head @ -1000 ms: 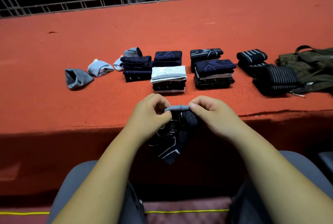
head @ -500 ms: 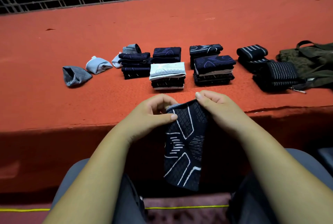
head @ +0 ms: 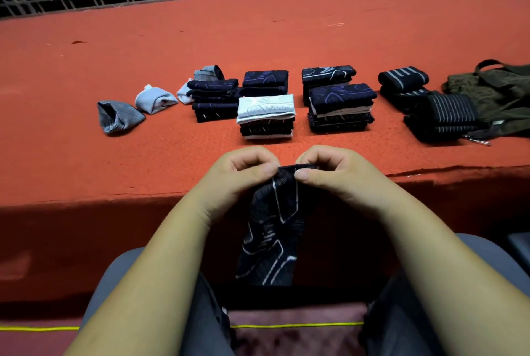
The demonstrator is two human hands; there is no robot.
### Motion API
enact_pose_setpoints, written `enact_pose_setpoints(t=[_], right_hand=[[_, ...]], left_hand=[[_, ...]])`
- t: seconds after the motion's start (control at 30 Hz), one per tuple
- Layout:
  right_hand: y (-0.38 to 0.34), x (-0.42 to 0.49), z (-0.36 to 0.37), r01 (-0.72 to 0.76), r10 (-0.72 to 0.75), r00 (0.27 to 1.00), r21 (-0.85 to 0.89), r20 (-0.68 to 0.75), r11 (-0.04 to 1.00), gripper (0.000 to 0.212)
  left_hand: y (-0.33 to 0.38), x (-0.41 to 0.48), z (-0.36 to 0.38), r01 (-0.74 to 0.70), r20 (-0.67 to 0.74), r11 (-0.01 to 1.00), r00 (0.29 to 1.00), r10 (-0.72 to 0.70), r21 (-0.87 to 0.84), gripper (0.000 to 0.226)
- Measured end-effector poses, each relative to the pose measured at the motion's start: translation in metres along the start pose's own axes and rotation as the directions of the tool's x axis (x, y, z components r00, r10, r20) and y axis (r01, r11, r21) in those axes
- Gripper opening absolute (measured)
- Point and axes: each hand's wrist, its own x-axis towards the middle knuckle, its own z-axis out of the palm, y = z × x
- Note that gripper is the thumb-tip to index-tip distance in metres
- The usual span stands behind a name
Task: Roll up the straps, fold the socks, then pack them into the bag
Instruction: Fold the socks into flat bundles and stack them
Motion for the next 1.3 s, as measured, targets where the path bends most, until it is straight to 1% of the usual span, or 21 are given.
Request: enact_pose_setpoints(t=[0.07,0.2,0.27,0.3,0.37,0.43,0.53,0.57,0.67,0.7,0.73,0.8,0.87,0.9,0.97,1.03,1.07,1.13,1.2,1.23,1.3], right_hand=[[0.0,0.0,0.0,-0.016,0.016,1.0,0.031,0.012,0.999,0.014],[0.005,0.002,0.001,-0.021,0.02,0.999,0.022,0.03,1.0,0.017],[0.007,0.004,0.001,-0.018,0.019,0.999,0.027,-0.033,0.999,0.014],[0.008,0.005,0.001,-0.013,0.015,0.997,0.025,-0.081,1.0,0.012],[0.01,0.007,0.001,0.013,-0.016,0.985,-0.022,-0.174,1.0,0.011],[0.012,0.008,0.001,0.025,-0.039,0.971,-0.06,-0.235,0.998,0.009],[0.015,0.01,0.001,0.034,-0.057,0.958,-0.084,-0.28,0.996,0.012],[0.014,0.011,0.002,0.039,-0.056,0.958,-0.067,-0.28,0.997,0.017],[0.014,0.013,0.004,0.01,0.015,0.963,0.092,-0.268,0.996,0.05],[0.014,0.013,0.005,-0.019,0.044,0.965,0.098,-0.257,0.995,0.052],[0.015,0.013,0.005,-0.043,0.054,0.969,0.048,-0.242,0.998,0.046],[0.016,0.013,0.005,-0.066,0.056,0.975,-0.041,-0.213,0.997,0.025],[0.016,0.013,0.006,-0.052,0.054,0.971,0.015,-0.233,0.999,0.016],[0.017,0.014,0.007,-0.04,0.046,0.966,0.031,-0.254,0.999,0.015],[0.018,0.014,0.006,-0.024,0.025,0.953,0.009,-0.303,1.0,0.009],[0.021,0.014,0.004,-0.003,0.001,0.938,-0.003,-0.347,1.0,0.006],[0.021,0.014,0.004,0.009,-0.005,0.934,0.01,-0.359,1.0,0.007],[0.018,0.013,0.003,0.027,-0.008,0.946,0.054,-0.323,0.998,0.013],[0.016,0.012,0.002,0.013,0.003,0.976,0.068,-0.219,0.998,0.022],[0.016,0.011,0.0,-0.001,0.006,0.984,0.027,-0.177,1.0,0.022],[0.018,0.012,-0.002,-0.023,0.015,0.988,-0.051,-0.152,0.998,0.011]], left_hand=[[0.0,0.002,-0.001,0.008,-0.035,1.0,0.999,-0.009,-0.022,0.01],[-0.004,0.005,-0.001,-0.01,-0.063,0.996,0.998,0.015,0.085,0.008],[-0.007,0.009,-0.005,-0.026,-0.13,0.985,0.99,0.049,0.17,0.002],[-0.008,0.011,-0.006,-0.007,-0.159,0.982,0.986,0.038,0.191,0.008],[-0.009,0.013,-0.005,0.114,-0.204,0.983,0.976,-0.083,0.147,0.035],[-0.01,0.013,-0.004,0.217,-0.221,0.971,0.956,-0.19,0.103,0.049],[-0.014,0.014,-0.003,0.197,-0.191,0.98,0.962,-0.196,-0.013,0.043],[-0.013,0.014,-0.002,0.179,-0.184,0.982,0.965,-0.188,-0.064,0.041],[-0.012,0.016,0.001,0.096,-0.225,0.978,0.965,-0.137,-0.186,0.036],[-0.011,0.016,0.003,0.067,-0.256,0.972,0.958,-0.125,-0.227,0.035],[-0.009,0.017,0.004,0.039,-0.289,0.962,0.95,-0.12,-0.271,0.033],[-0.009,0.019,0.005,0.003,-0.341,0.936,0.931,-0.131,-0.353,0.03],[-0.009,0.019,0.003,0.009,-0.361,0.93,0.92,-0.152,-0.368,0.027],[-0.009,0.019,0.002,0.032,-0.356,0.94,0.921,-0.16,-0.339,0.026],[-0.009,0.017,-0.002,0.119,-0.311,0.969,0.932,-0.184,-0.216,0.026],[-0.009,0.014,-0.005,0.21,-0.247,0.974,0.943,-0.223,-0.079,0.024],[-0.009,0.013,-0.005,0.229,-0.231,0.972,0.944,-0.235,-0.052,0.024],[-0.01,0.013,-0.005,0.211,-0.229,0.973,0.946,-0.227,-0.094,0.023],[-0.011,0.014,-0.006,0.158,-0.227,0.969,0.953,-0.201,-0.192,0.027],[-0.011,0.014,-0.006,0.134,-0.223,0.962,0.956,-0.188,-0.238,0.027],[-0.01,0.015,-0.007,0.103,-0.228,0.953,0.958,-0.172,-0.286,0.026]])
